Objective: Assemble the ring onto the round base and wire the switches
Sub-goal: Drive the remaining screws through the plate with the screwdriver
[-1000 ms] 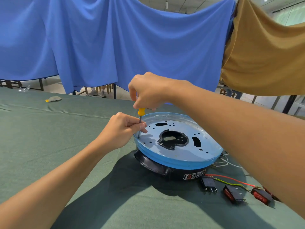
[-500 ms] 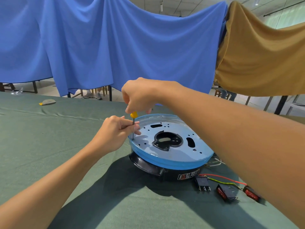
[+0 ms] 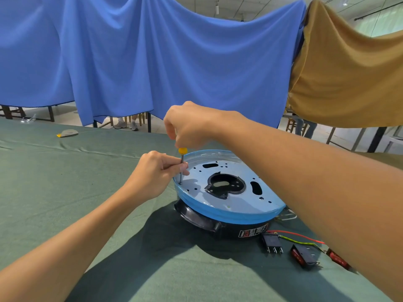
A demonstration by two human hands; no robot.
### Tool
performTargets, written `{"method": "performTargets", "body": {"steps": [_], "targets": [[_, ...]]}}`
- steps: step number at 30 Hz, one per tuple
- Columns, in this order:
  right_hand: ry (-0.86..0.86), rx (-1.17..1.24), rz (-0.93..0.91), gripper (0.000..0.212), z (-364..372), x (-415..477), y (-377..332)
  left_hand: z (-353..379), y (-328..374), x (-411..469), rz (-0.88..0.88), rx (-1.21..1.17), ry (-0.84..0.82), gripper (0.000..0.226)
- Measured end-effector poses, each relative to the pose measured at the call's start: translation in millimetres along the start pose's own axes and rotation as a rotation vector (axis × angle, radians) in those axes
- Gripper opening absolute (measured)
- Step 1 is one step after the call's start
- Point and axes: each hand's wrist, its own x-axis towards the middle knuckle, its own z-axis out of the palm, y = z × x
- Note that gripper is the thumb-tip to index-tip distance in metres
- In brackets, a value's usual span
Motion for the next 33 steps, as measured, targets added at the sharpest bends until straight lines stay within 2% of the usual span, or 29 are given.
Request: {"method": "performTargets", "body": {"steps": [2, 6, 8, 11, 14, 18, 24, 26, 28, 31, 33], "targets": [[0.054, -0.021, 0.006, 0.020, 1, -3, -1, 1, 1, 0, -0.012, -0.016, -0.027, 0.014], [0.124, -0.107, 0.013, 0.028, 2, -7, -6, 5, 2, 0, -0.063, -0.063, 0.098, 0.009], [0.139, -0.173, -0.001, 0.030, 4, -6, -11, 4, 2, -1, -0.079, -0.068, 0.107, 0.003], [0.118, -0.189, -0.006, 0.031, 5, 1, -12, 1, 3, -2, -0.038, -0.047, 0.061, 0.009], [0.033, -0.083, -0.028, 0.023, 0, 4, -10, -2, 2, 0, -0.036, -0.049, -0.010, 0.015], [0.096, -0.030, -0.013, 0.026, 0, -2, -12, -3, -2, 3, -0.054, -0.089, -0.075, 0.013], [0.203, -0.158, 0.036, 0.031, 10, 3, -17, 0, -3, 0, -0.064, -0.158, 0.063, 0.008], [0.212, -0.187, 0.042, 0.034, 12, 5, -15, 0, -4, 0, -0.037, -0.152, 0.032, 0.004], [0.166, -0.120, 0.038, 0.035, 12, 8, -13, -1, -3, 1, -0.025, -0.147, -0.026, 0.011], [0.056, 0.039, -0.030, 0.019, 7, 11, -13, -5, -4, 3, -0.065, -0.193, -0.099, 0.014], [0.046, 0.064, -0.043, 0.015, 3, 11, -14, -8, -4, 3, -0.083, -0.217, -0.149, 0.015]]}}
